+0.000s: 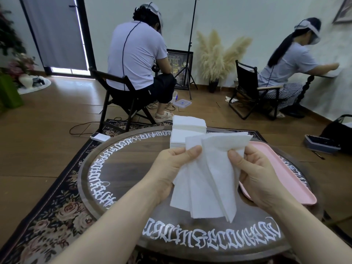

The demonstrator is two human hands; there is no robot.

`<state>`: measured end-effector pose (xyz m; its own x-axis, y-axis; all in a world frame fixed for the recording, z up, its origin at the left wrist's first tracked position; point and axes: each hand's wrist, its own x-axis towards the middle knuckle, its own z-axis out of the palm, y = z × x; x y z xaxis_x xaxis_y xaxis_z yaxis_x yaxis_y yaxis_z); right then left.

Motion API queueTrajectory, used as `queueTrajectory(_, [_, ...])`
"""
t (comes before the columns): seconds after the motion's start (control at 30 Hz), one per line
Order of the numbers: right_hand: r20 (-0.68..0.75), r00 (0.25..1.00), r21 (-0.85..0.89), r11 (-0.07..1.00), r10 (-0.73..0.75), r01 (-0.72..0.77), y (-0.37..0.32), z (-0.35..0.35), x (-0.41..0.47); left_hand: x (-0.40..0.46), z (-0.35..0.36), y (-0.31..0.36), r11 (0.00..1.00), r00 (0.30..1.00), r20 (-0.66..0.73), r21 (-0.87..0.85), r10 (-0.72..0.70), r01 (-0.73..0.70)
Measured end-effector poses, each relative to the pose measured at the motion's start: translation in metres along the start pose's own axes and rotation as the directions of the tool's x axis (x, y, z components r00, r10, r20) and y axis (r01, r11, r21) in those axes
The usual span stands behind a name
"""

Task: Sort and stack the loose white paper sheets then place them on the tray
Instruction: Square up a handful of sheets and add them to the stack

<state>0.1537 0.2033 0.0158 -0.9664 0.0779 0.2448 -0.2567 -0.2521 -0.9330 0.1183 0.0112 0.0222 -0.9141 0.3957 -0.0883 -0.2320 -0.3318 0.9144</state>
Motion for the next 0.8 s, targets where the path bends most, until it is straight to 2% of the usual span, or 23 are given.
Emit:
queueTrajectory(0.07, [-0.051,0.999,-0.043,0.999,0.004,-0.006,-0.001,0.002,-0.002,0.000,0.000,-0.001,0.999,0.998,-0.053,0.022,0.038,-0.037])
queueTrajectory(0.17, [-0.188,0.977,-0.210,0.976,-0.103,0.062,-0.003,0.003,-0.003,0.002,-0.001,-0.002,0.983,0.981,-0.141,0.143,0.136,-0.116])
queueTrajectory(0.27, [-0.272,0.944,-0.246,0.962,-0.185,0.118,-0.010,0.001,-0.004,0.002,-0.001,-0.002,0.970,0.975,-0.141,0.197,0.171,-0.142])
queueTrajectory(0.43, [-0.267,0.956,-0.141,0.986,-0.122,0.087,-0.014,0.001,-0.004,0.002,-0.001,-0.001,0.973,0.974,-0.139,0.170,0.182,-0.157])
queueTrajectory(0.53, [-0.192,0.981,-0.076,0.997,0.007,-0.022,-0.011,-0.003,-0.001,0.003,0.000,0.000,0.977,0.968,-0.167,0.131,0.187,-0.166])
queueTrajectory(0.63, [-0.127,0.983,-0.094,0.985,0.129,-0.141,-0.007,-0.005,0.000,0.003,0.000,0.001,0.983,0.976,-0.137,0.101,0.168,-0.156])
queueTrajectory(0.8, [-0.193,0.980,-0.112,0.992,0.038,-0.061,-0.005,-0.001,0.000,0.002,0.000,-0.003,0.975,0.976,-0.124,0.160,0.178,-0.157])
